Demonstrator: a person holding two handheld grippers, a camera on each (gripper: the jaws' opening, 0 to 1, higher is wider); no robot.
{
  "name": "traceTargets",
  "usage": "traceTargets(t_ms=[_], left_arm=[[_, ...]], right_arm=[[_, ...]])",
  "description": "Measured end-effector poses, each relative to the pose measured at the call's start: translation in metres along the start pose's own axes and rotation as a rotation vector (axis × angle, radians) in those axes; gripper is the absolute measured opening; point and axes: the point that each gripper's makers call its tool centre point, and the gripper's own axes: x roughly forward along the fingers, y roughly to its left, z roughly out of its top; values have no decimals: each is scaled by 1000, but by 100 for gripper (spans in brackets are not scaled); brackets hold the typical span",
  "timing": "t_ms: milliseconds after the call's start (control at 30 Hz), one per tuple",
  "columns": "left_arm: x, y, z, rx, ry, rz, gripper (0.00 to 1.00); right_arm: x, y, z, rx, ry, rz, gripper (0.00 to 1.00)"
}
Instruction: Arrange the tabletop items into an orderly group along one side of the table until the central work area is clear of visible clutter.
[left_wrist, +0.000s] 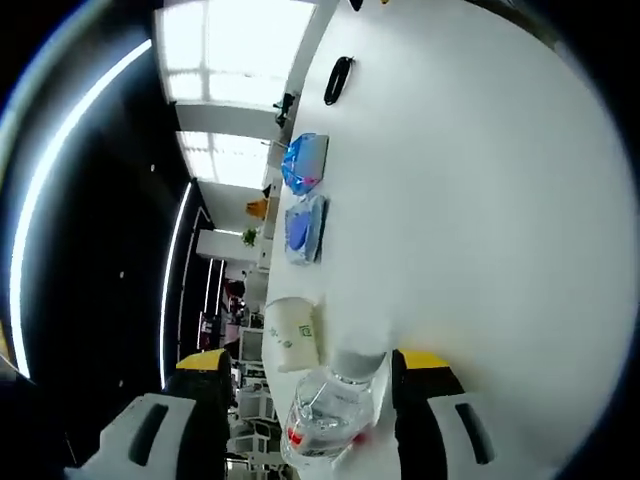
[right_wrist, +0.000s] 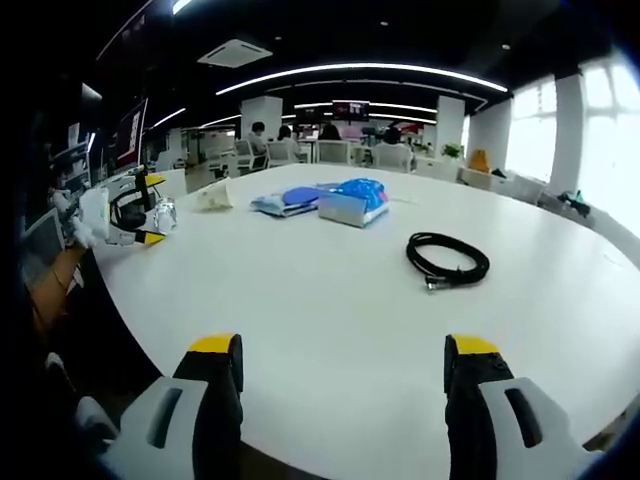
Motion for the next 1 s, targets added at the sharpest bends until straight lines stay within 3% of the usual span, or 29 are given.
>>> traceTargets(t_ms=[100, 233, 533, 867, 1000], left_arm=[[0, -2, 4, -28, -45, -29, 62], [4, -4, 4, -17, -58, -51, 58], [14, -17, 4, 176, -56, -94, 43], [16, -27, 4, 214, -63, -122, 29], [16, -28, 4, 226, -71, -126, 28]], right_arm=[[-1, -1, 2, 2, -4, -2, 80], [-1, -2, 1, -4, 0, -7, 79], [-2, -4, 3, -3, -5, -12, 79], [-2, -4, 5, -6, -8, -15, 79], [-1, -4, 3, -4, -4, -14, 79]])
